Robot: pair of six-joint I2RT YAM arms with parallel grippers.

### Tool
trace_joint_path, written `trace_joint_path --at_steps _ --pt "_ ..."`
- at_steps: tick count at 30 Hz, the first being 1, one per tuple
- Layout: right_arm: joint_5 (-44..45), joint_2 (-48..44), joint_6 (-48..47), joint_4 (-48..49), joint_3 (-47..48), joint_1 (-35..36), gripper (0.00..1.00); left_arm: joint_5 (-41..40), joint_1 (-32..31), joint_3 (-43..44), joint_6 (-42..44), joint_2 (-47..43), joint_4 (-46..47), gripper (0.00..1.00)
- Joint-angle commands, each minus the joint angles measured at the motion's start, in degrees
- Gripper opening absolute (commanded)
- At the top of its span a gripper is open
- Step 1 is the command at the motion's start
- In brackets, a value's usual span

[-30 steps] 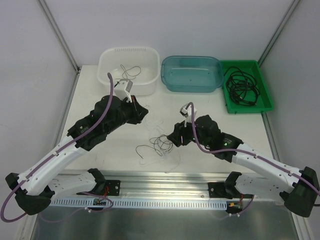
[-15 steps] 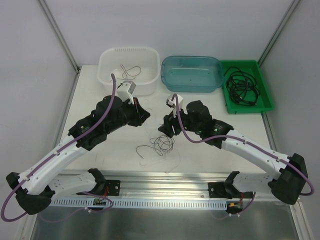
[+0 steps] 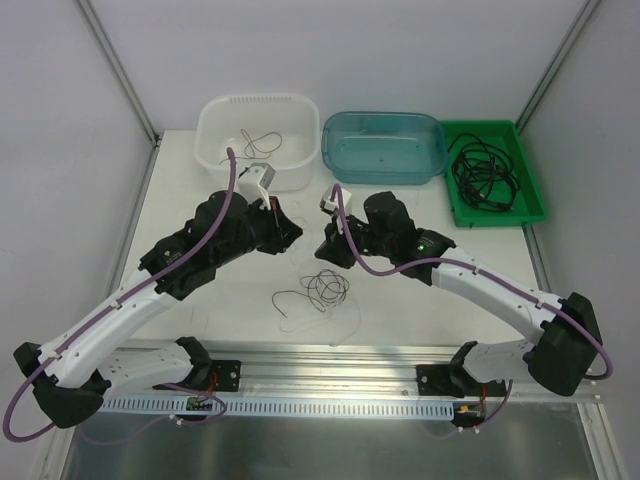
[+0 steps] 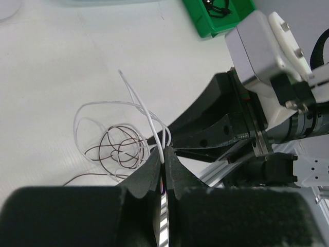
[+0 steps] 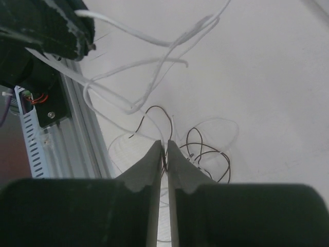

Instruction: Untangle the cables

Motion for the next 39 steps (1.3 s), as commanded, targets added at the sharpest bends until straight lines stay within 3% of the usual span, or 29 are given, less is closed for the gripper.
trace_joint_path --at_steps 1,3,6,7,8,11,14,18,24,30,33,35,39 --pt "-4.7 -0.9 -1.5 -0.5 1.8 -0.9 0.09 -2.1 0.3 -0.6 0.8 0.0 0.5 0.01" --pt "-4.1 -2.8 -1.7 -2.7 1.8 -1.7 0.01 -4.0 0.3 -1.7 0.9 -0.2 0.5 0.09" --pt "-1.3 -6.6 -2.4 -7.9 3.6 -4.0 0.01 -6.9 0.5 -3.7 0.7 -0.2 0.5 0.21" --pt "3.0 -9.2 -4.7 -13.9 7.3 -5.9 0.01 -7.1 1.0 -4.9 0.2 -0.2 0.5 0.46" --pt "3.0 -9.2 -4.7 -13.9 7.3 -5.9 0.01 -7.2 1.0 -4.9 0.2 -0.2 0.5 0.47" --pt "9.7 -10.9 -6.5 -22.6 14.7 -6.7 0.01 -7.3 1.2 -6.3 -0.2 -0.3 1.1 0.70" --pt "14.8 -11.7 -6.6 -28.3 21.6 -7.3 0.01 -7.1 1.3 -8.2 -0.5 -0.9 1.9 0.82" --pt "18.3 -12.0 -4.9 -33.1 31.0 -7.2 0.01 -3.4 1.3 -11.1 0.1 -1.9 4.8 0.89" --pt "19.8 -15.3 -4.0 -24.9 34.8 -7.2 0.01 -0.2 1.3 -17.2 1.1 -2.1 10.7 0.92" --pt "32.8 -9.6 -5.7 -26.6 40.1 -9.2 0.01 -2.2 2.1 -20.9 0.4 -1.5 10.8 0.96" --pt "33.1 -7.1 -4.7 -25.2 41.6 -13.4 0.01 3.4 8.0 -22.8 -1.6 -0.7 10.6 0.99" --pt "32.8 -6.1 -3.6 -22.8 42.0 -15.1 0.01 11.1 15.3 -23.2 -2.7 -0.1 9.9 0.99" --pt "35.3 -2.3 -2.8 -17.8 44.5 -19.9 0.01 12.5 21.2 -18.6 0.7 1.1 3.9 0.99"
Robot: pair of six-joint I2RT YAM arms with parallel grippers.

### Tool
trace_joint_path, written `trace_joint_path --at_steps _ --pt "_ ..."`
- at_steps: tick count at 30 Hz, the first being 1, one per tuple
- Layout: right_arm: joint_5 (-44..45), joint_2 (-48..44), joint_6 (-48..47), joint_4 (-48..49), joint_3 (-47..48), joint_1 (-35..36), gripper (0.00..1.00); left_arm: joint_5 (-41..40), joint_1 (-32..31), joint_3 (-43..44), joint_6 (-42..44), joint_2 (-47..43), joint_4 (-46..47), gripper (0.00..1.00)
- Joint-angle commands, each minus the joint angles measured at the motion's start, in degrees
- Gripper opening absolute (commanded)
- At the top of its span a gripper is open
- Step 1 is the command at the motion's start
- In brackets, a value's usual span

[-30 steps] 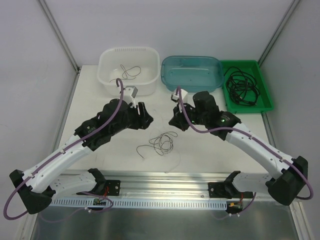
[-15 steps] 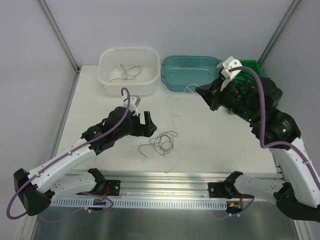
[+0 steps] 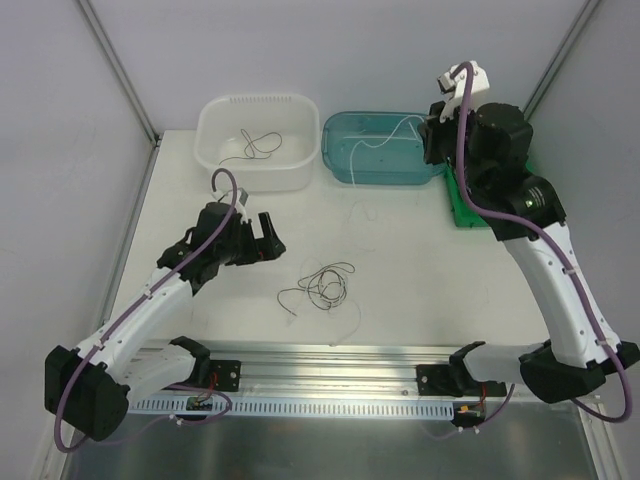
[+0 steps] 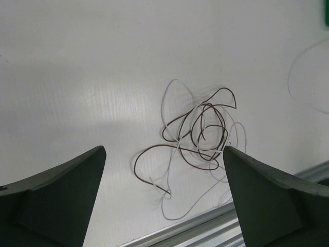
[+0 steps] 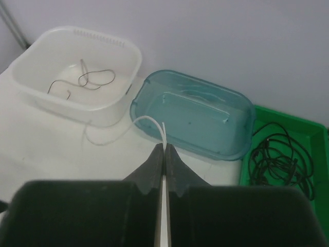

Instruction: Untangle the cables

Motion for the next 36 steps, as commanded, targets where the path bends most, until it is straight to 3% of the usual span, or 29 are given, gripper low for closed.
trace_joint_path --at_steps 1,5,10,19,30,33,36 --pt "4.0 3.1 1.6 7.9 4.8 -4.1 0.01 5.9 3.1 5.0 3.4 0.8 -4.7 0.99" --pt "3.0 8.6 2.8 15.1 6.1 -8.8 0.01 8.0 6.4 11.4 7.9 2.9 -11.6 0.99" --pt "0.6 16.9 3.5 17.4 13.3 -13.8 0.01 9.5 7.7 14.0 16.1 5.3 -19.8 0.99" --pt "-3.3 28.4 5.0 27.1 21.3 -19.0 0.01 5.6 8.3 5.0 18.3 8.9 -12.2 0.99" --pt "-4.0 46.2 7.3 32.9 16.3 -19.8 0.02 7.3 9.6 3.4 19.2 12.6 -10.9 0.99" --pt "-4.6 50.1 9.7 30.8 16.6 -19.8 0.06 7.1 9.6 3.5 19.2 12.3 -10.9 0.99" --pt "-6.4 50.7 10.5 28.8 15.1 -19.8 0.28 7.1 9.6 3.4 19.2 12.3 -10.9 0.99"
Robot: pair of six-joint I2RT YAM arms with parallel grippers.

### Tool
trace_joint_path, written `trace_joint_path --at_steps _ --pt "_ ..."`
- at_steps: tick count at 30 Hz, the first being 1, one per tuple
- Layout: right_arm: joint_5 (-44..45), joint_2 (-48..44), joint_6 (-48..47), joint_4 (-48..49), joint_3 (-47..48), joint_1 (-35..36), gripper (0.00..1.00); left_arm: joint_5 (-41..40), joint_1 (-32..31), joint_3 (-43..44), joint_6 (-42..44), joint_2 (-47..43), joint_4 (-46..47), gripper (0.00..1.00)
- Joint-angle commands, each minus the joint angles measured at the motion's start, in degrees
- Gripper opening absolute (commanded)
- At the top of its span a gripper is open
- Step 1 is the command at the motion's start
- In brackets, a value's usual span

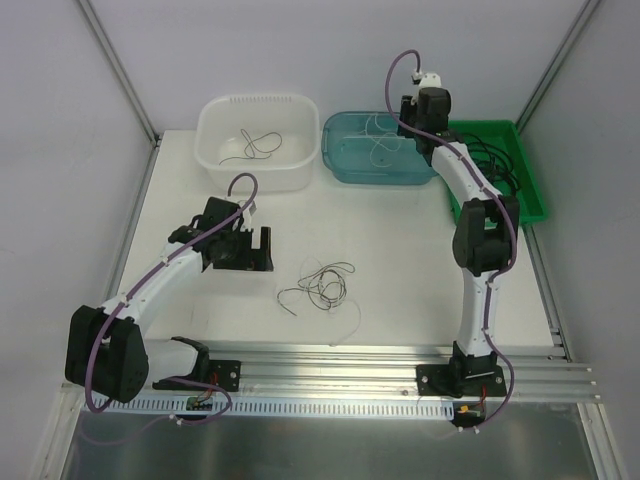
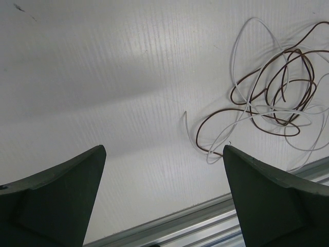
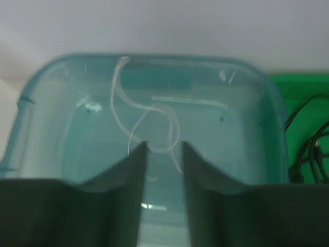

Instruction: Untangle the cables

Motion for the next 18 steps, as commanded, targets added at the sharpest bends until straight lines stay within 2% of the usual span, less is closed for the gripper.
trace_joint_path --at_steps 1,4,7,13,18 --pt "-3.1 -2.6 2.3 -0.6 -0.1 0.0 0.44 0.4 0.2 -0.4 1.3 -0.8 0.7 0.99" --pt "-7.9 -5.4 1.6 -5.6 -0.1 0.1 0.68 1.1 0.2 -0.4 1.2 -0.8 0.6 0.99" --pt "-9.4 -11.0 1.0 -10.8 -2.2 0.9 0.77 3.1 0.2 -0.2 1.0 -0.6 0.7 0.99" --pt "-12.5 -25.8 0.6 -19.5 -14.2 6.2 0.79 4.6 0.2 -0.5 0.9 -1.2 0.6 0.99" --pt "-17.9 -32.1 0.2 -27.4 -22.8 15.7 0.75 5.1 0.2 -0.5 0.6 -1.6 0.6 0.99"
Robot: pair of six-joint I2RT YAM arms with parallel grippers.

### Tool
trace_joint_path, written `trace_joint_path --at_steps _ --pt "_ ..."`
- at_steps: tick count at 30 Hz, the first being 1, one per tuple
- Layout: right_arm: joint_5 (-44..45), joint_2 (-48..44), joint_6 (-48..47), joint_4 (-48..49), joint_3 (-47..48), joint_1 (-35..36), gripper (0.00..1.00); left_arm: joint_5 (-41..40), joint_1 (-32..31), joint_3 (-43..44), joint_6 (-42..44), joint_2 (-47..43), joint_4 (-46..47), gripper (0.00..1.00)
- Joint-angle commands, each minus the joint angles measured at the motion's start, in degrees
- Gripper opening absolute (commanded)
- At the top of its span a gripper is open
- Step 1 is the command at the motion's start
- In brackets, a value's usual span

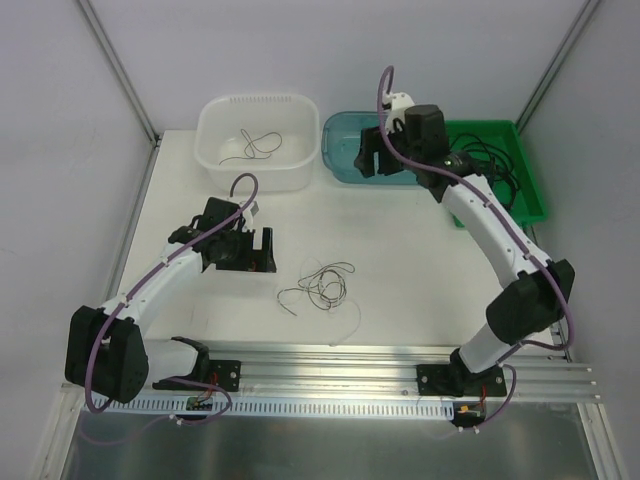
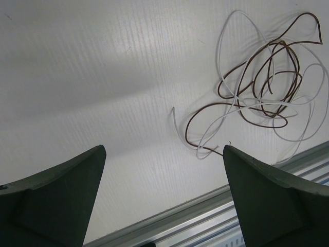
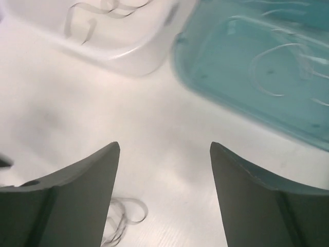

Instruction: Untangle the cables

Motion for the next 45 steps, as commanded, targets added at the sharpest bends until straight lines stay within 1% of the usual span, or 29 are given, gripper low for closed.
trace_joint_path --at_steps 1,2,3,6,7,8,10,11,14,16,20,29,32,35,37,40,45 --pt "-6.3 -3.2 -1.5 -10.4 -5.4 6.3 0.74 1.8 0.2 -0.5 0.6 -1.2 0.4 0.99" --pt "-8.9 -3.6 -2.2 -11.4 -6.4 9.3 0.73 1.6 0.2 -0.5 0.6 -1.2 0.5 0.99" --pt "-10.5 -3.8 -4.1 -12.2 -7.6 10.8 0.72 1.3 0.2 -0.4 0.8 -1.0 0.4 0.99" --pt "-12.6 -3.5 -6.6 -14.2 -11.4 16.8 0.71 -0.4 0.2 -0.4 1.1 -0.8 0.5 0.99" --pt "-12.1 -3.2 -7.0 -14.9 -12.0 18.2 0.71 -1.5 0.2 -0.6 1.1 -0.8 0.5 0.99" --pt "-10.0 -2.8 -7.1 -15.3 -13.0 21.0 0.70 -4.2 0.3 -0.6 1.1 -0.8 0.4 0.99" --pt "-7.4 -1.7 -7.5 -15.9 -14.1 23.9 0.68 -7.0 0.9 -0.6 1.0 -0.5 0.0 0.99" --pt "-4.9 -1.1 -7.5 -15.9 -15.0 26.6 0.68 -9.0 1.3 -0.6 0.9 -0.4 -0.1 0.99" --pt "-3.1 0.4 -6.7 -14.2 -16.5 30.2 0.65 -10.8 4.5 -0.6 0.1 0.0 -0.6 0.99" --pt "-3.0 1.9 -5.5 -12.1 -17.7 31.3 0.60 -10.1 7.8 -0.3 -0.6 0.2 -0.5 0.99" --pt "-0.1 4.9 -5.5 -11.3 -17.2 33.3 0.51 -8.3 11.0 -0.1 -1.3 0.1 -0.5 0.99" --pt "1.4 10.8 -5.5 -9.2 -16.9 33.7 0.49 -7.5 12.4 0.0 -1.4 0.1 -0.6 0.99" --pt "2.7 12.1 -5.5 -8.5 -17.3 33.8 0.45 -7.1 12.7 0.1 -1.4 0.2 -0.5 0.99" --pt "4.1 12.5 -5.6 -8.1 -17.7 33.8 0.38 -6.9 12.8 0.1 -1.3 0.2 -0.5 0.99" --pt "5.1 12.1 -5.7 -7.8 -17.9 33.8 0.37 -6.8 12.9 0.2 -1.3 0.4 -0.5 0.99" --pt "8.9 11.6 -5.5 -7.7 -18.6 33.8 0.37 -6.6 12.9 0.1 -1.4 0.4 -0.5 0.99" --pt "13.1 11.1 -4.6 -6.9 -19.5 33.8 0.39 -6.5 12.9 0.1 -1.2 0.2 -0.4 0.99"
